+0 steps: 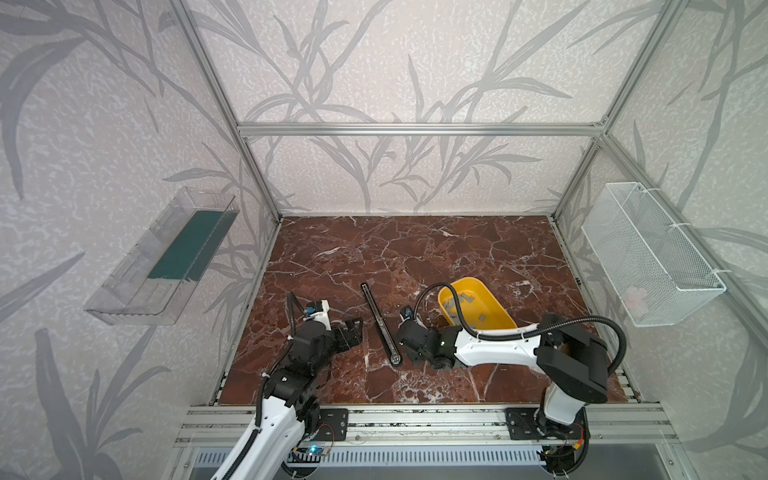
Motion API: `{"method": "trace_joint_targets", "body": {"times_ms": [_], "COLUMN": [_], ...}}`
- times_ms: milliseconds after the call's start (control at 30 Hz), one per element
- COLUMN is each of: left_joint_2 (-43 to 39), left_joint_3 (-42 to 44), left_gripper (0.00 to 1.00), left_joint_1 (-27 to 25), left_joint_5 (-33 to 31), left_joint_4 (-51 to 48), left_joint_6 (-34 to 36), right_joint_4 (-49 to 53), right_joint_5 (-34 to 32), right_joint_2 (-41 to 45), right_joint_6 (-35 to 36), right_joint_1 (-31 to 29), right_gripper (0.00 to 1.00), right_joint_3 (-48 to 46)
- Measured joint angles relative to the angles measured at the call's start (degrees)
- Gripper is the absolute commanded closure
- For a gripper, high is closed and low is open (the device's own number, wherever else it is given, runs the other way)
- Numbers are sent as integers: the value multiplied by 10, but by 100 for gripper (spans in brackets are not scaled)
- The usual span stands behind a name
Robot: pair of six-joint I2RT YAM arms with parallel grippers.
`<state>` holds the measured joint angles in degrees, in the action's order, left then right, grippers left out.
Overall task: Load the staples into the stapler
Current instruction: 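Open the right gripper and lift it off the light-blue stapler, then move the right gripper over the yellow tray of staple strips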
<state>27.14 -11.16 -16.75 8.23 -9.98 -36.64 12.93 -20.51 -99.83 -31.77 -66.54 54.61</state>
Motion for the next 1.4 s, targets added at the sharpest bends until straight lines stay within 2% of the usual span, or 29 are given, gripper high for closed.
{"method": "trace_joint_targets", "body": {"times_ms": [267,400,567,633,833,933,1100,1300,1400], "left_joint_2": [-37,-70,-65,-51,39,98,161,143,111], "left_joint_3": [0,0,0,0,-2,-11,-18,-19,-19], "left_gripper": [1,1,1,1,1,1,1,1,1], "left_joint_1": [0,0,0,0,0,0,0,0,0], "left_joint_5": [0,-4,-7,-9,-32,-44,-54,-96,-114], "left_joint_4": [-1,-6,-10,-10,-2,16,63,70,69], "left_joint_6": [2,0,-2,-3,3,12,37,39,39], "right_joint_4": [22,28,45,55,58,59,63,50,36], "right_joint_5": [-3,-29,-77,-81,-44,3,72,142,166], "right_joint_2": [23,75,173,219,304,287,198,144,122], "right_joint_6": [16,39,90,103,108,106,106,98,103], "right_joint_1": [0,0,22,65,269,326,354,387,394], "right_gripper": [77,71,66,66,64,64,62,59,63], "right_joint_3": [-1,0,2,2,-40,-71,-71,-68,-61]}}
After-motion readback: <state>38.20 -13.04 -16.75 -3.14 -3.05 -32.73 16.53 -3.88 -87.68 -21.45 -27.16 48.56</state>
